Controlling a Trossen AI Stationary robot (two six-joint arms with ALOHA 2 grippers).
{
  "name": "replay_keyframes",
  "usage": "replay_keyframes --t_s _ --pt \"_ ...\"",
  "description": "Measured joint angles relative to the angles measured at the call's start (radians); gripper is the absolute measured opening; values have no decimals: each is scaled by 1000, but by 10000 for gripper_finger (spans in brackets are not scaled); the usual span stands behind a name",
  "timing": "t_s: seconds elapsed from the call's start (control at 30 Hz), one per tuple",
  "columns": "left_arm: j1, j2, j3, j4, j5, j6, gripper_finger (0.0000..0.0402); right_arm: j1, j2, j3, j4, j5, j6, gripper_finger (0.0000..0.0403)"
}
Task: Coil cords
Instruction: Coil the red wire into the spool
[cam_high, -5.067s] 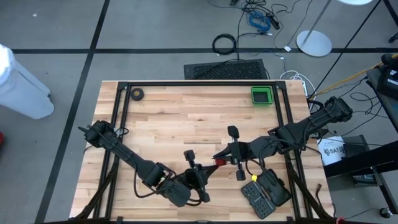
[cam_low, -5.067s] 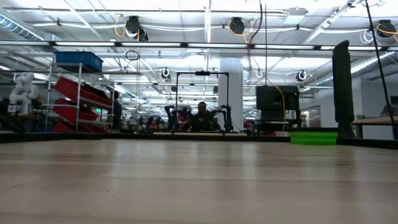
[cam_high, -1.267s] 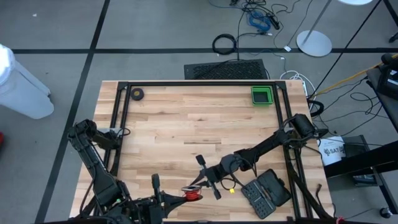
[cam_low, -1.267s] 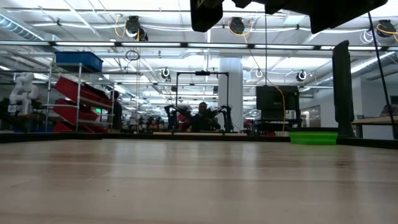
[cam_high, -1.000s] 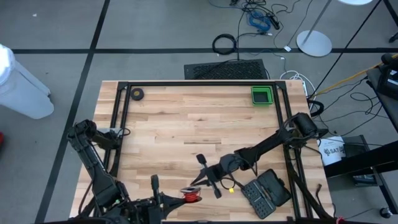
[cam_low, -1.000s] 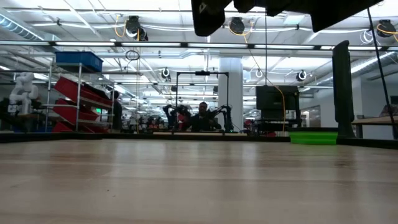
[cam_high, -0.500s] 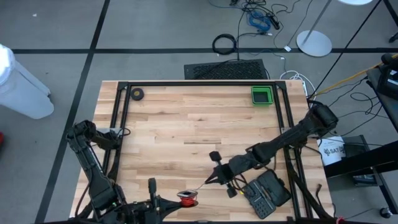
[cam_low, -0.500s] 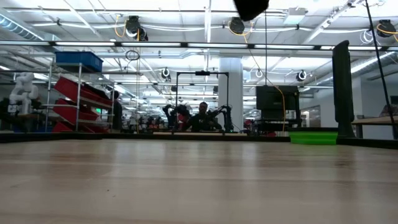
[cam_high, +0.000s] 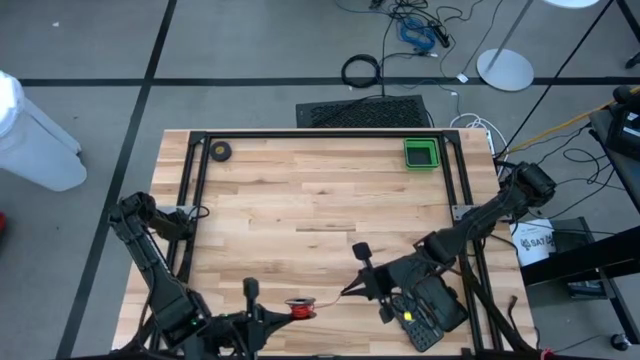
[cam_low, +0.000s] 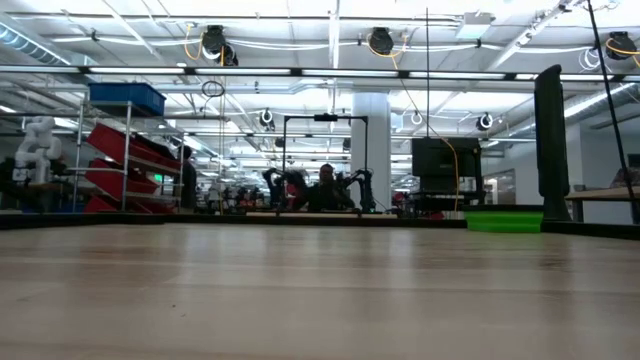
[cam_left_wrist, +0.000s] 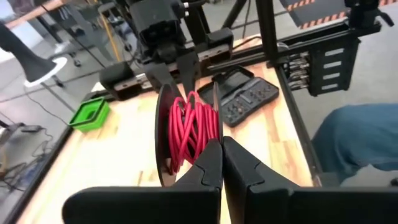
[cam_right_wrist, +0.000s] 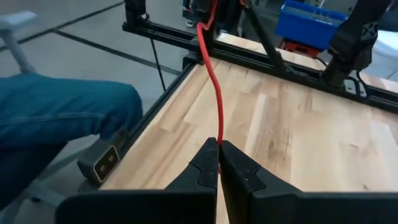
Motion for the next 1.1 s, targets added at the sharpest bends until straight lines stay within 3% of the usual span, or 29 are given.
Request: replay_keyframes --t_s 0.27,0.5,0.77,1.1 --pt "24 0 0 -6 30 -4 2 24 0 27 -25 14 -28 0" --pt "48 0 0 -6 120 -38 2 64 -1 114 -21 22 -60 0" --pt "69 8 0 11 157 -48 2 122 0 156 -19 101 -113 0" --pt "129 56 -1 126 333 61 2 120 28 163 8 118 -142 0"
